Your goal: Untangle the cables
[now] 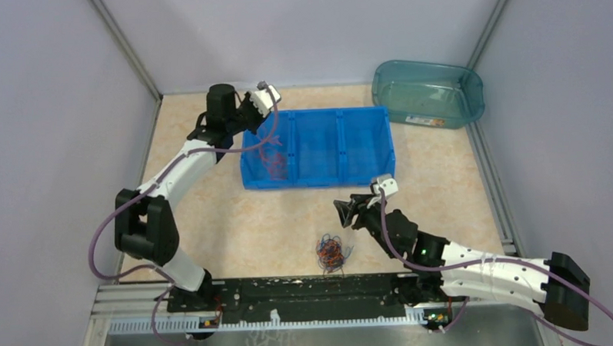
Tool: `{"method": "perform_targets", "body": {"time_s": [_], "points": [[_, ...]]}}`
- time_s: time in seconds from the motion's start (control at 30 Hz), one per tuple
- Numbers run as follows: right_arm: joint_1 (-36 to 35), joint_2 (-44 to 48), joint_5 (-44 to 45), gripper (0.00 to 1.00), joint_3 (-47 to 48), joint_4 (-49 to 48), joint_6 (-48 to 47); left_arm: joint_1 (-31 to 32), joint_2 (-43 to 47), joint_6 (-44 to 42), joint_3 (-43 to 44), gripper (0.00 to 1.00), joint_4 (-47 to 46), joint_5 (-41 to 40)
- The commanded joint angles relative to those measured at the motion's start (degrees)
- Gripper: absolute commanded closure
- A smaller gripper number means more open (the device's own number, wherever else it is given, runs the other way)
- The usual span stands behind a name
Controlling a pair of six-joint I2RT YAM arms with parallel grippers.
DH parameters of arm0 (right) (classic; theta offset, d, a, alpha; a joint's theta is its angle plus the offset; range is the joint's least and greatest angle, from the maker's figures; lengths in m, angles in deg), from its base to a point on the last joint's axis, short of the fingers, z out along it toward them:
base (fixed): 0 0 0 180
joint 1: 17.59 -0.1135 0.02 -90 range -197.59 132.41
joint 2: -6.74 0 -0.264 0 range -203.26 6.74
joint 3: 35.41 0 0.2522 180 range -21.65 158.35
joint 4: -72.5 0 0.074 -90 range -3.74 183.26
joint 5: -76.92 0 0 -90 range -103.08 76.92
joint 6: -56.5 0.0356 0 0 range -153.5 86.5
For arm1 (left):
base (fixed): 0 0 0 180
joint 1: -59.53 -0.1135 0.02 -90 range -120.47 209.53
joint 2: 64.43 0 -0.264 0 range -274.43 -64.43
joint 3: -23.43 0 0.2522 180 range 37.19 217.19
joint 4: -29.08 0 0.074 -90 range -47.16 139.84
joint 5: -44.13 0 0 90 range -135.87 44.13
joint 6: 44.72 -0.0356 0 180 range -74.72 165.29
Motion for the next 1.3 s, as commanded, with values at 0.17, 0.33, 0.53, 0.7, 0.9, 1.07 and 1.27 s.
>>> {"method": "perform_targets", "body": {"time_s": [0.17,0.33,0.53,0.7,0.9,1.07,1.27], "points": [[0.29,-0.69,0.0,0.45,5.22,0.18,0.48,0.02,-4.8,-3.9,2.47,0.68,2.31,-7.27],[0.28,-0.36,0.09,0.45,6.21,2.56,0.6,-0.11,-4.95,-6.89,3.04,0.34,3.17,-7.98],[0.29,-0.82,-0.21,0.45,7.81,6.33,1.67,-0.2,-5.65,-9.07,7.62,0.22,12.35,-7.5],[0.29,-2.15,-2.27,0.44,10.13,11.67,3.64,-0.42,-3.01,-5.27,8.96,0.14,18.53,-2.98],[0.17,-5.42,-12.98,0.42,12.58,23.94,11.0,-0.42,3.82,-5.85,8.85,0.05,33.25,10.4],[-1.57,-5.96,-22.35,0.47,8.61,22.64,14.06,-0.33,12.19,-9.83,1.11,0.04,35.67,15.38],[-1.58,-11.81,-26.9,0.49,5.71,17.57,15.82,-0.24,16.97,-12.06,-2.43,0.05,40.01,16.72]]}}
